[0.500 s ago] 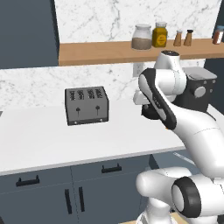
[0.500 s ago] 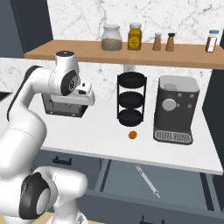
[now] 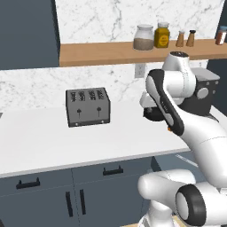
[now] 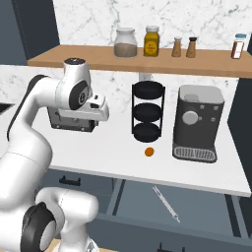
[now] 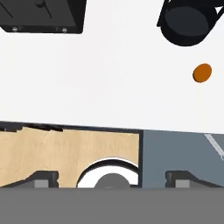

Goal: Pick the tongs from the drawer and place it on the counter.

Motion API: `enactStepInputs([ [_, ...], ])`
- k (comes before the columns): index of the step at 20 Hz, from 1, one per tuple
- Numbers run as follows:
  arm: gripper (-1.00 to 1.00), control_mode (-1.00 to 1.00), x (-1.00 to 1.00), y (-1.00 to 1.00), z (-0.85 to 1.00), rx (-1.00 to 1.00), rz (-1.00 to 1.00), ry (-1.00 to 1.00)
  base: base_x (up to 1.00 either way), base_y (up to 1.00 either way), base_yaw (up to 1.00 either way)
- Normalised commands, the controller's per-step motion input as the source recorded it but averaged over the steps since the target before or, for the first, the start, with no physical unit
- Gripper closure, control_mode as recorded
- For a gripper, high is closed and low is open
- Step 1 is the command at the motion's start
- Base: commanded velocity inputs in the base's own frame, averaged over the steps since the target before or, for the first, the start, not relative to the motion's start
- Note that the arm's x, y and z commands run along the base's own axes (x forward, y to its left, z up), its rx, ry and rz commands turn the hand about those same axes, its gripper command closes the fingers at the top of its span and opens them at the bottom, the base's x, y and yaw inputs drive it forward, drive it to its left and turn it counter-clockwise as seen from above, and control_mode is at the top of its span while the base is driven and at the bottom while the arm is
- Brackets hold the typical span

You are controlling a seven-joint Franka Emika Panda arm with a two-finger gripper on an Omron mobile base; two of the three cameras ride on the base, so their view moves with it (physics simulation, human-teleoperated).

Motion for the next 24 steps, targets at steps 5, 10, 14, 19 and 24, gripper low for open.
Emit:
enactStepInputs([
  [5,-1.0,-1.0,-0.3,-0.36,0.0,0.0,0.0,-0.01,0.0,0.0,0.0],
  [10,-1.0,-1.0,-0.26,-0.3,-0.02,0.0,-0.01,0.0,0.0,0.0,0.0],
  [14,-1.0,-1.0,-0.19,-0.18,-0.02,0.0,0.0,0.0,0.0,0.0,0.0],
  [19,-1.0,-1.0,-0.11,-0.1,-0.05,0.0,0.0,0.0,0.0,0.0,0.0],
  [24,-1.0,-1.0,-0.15,-0.16,-0.12,0.0,0.0,0.0,0.0,0.0,0.0],
])
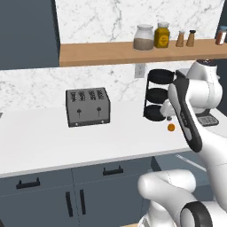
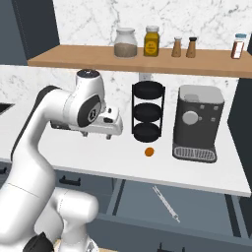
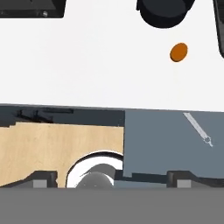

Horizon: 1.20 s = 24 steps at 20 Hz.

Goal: Pick the tongs from the drawer and place it on the counter.

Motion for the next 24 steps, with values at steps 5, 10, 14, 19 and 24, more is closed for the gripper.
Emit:
enactStepInputs([
  [5,-1.0,-1.0,-0.33,-0.38,-0.3,-0.03,-0.02,0.1,0.0,0.0,0.0],
  [10,-1.0,-1.0,-0.47,-0.56,-0.39,-0.05,-0.07,0.21,0.0,0.0,0.0],
  [14,-1.0,-1.0,-0.47,-0.7,-0.32,0.0,-0.06,0.16,0.0,0.0,0.0],
  [19,-1.0,-1.0,-0.37,-0.65,-0.19,0.0,-0.03,0.11,0.0,0.0,0.0],
  [24,-1.0,-1.0,-0.23,-0.45,-0.26,0.0,-0.04,0.03,0.0,0.0,0.0],
])
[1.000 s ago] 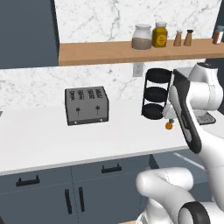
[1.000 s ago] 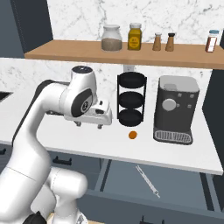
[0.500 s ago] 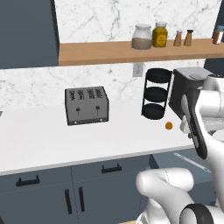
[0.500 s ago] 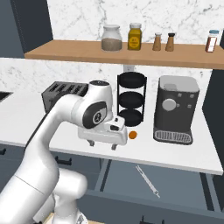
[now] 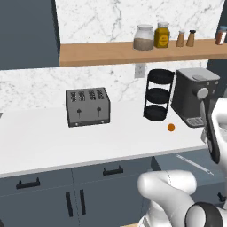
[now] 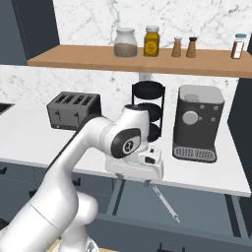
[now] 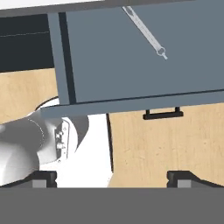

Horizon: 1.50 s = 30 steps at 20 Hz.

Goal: Pick the tongs from the drawer and place it on the counter.

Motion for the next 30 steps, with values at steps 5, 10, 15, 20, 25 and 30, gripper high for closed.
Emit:
enactStepInputs([
  [5,-1.0,-1.0,0.0,-0.27,-0.46,0.0,-0.01,0.0,0.0,0.0,0.0],
  [10,-1.0,-1.0,0.0,-0.1,-0.59,0.0,0.0,0.0,0.0,0.0,0.0],
  [15,-1.0,-1.0,0.05,-0.05,-0.62,0.0,0.0,0.0,0.0,0.0,0.0],
  [20,-1.0,-1.0,0.15,-0.09,-0.44,0.01,0.0,0.0,0.0,0.0,0.0],
  [25,-1.0,-1.0,0.13,-0.03,-0.5,0.0,0.0,0.0,0.0,0.0,0.0],
  [30,-1.0,-1.0,0.21,-0.12,-0.58,0.0,0.0,0.0,0.0,0.0,0.0],
])
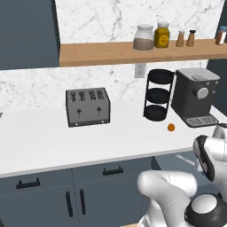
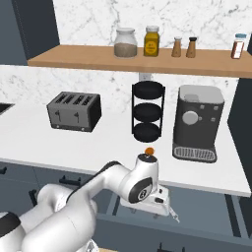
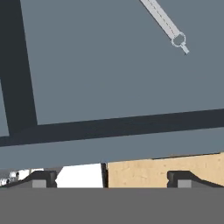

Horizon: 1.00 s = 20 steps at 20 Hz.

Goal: Pick the tongs from the drawer and place it on the counter.

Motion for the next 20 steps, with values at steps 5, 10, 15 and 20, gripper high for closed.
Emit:
enactStepInputs([
  [5,-1.0,-1.0,0.31,-0.13,-0.42,0.03,0.0,-0.01,0.0,0.0,0.0],
  [10,-1.0,-1.0,0.28,-0.05,-0.34,0.05,0.0,-0.01,0.0,0.0,0.0],
  [15,-1.0,-1.0,-0.26,-0.23,-0.66,-0.01,0.0,0.15,0.0,0.0,0.0],
  [20,-1.0,-1.0,-0.98,-0.59,-0.57,0.0,0.01,0.13,0.0,0.0,0.0],
])
